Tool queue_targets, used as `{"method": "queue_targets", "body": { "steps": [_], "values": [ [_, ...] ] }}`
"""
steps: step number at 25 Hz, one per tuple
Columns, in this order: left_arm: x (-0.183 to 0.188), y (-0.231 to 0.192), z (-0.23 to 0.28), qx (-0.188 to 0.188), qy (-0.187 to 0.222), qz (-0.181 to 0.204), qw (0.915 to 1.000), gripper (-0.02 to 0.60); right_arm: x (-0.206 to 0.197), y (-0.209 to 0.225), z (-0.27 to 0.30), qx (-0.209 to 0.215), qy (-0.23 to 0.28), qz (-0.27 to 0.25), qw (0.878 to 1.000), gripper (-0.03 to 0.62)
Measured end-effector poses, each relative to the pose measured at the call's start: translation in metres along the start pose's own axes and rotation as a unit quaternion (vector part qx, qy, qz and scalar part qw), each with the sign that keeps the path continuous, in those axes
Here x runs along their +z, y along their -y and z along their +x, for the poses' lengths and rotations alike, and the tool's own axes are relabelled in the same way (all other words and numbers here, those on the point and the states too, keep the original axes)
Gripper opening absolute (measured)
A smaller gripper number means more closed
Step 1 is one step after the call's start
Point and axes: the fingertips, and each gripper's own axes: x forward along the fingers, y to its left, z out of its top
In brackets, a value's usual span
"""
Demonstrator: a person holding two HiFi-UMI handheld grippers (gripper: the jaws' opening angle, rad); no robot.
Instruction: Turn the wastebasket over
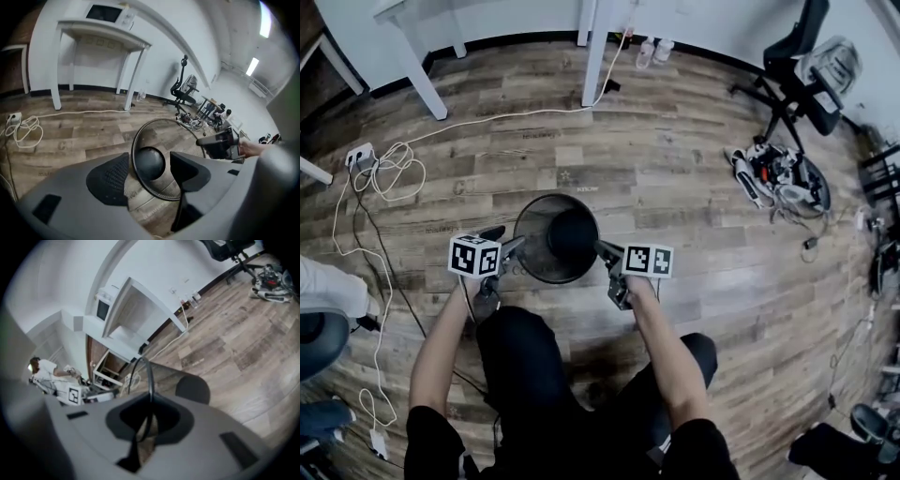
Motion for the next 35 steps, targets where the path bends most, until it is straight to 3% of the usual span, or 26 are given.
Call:
{"method": "queue_targets", "body": {
  "steps": [3,6,8,10,18,26,35],
  "values": [
    [-0.029,-0.019,0.018,0.0,-0.033,-0.04,0.9986,0.307,0.003,-0.008,-0.001,0.012,0.002,0.003,1.0,0.049],
    [-0.038,-0.038,0.03,0.013,-0.036,-0.088,0.9954,0.304,0.007,-0.017,-0.002,0.025,0.006,0.009,1.0,0.049],
    [-0.038,-0.043,0.034,0.013,-0.03,-0.1,0.9944,0.22,0.006,-0.022,0.001,0.032,0.003,0.011,0.999,0.051],
    [-0.035,-0.04,0.036,0.012,-0.021,-0.102,0.9945,0.091,0.004,-0.022,0.004,0.035,-0.001,0.014,0.999,0.051],
    [-0.035,-0.04,0.018,0.041,-0.031,-0.114,0.9921,0.084,-0.005,-0.002,0.025,0.009,-0.034,0.032,0.999,0.051],
    [-0.066,-0.067,0.007,0.069,-0.067,-0.176,0.9796,0.084,-0.018,0.0,0.066,-0.042,-0.099,0.028,0.994,0.051],
    [-0.086,-0.079,0.007,0.077,-0.081,-0.209,0.9714,0.089,-0.028,0.013,0.093,-0.083,-0.15,0.015,0.985,0.049]
  ]
}}
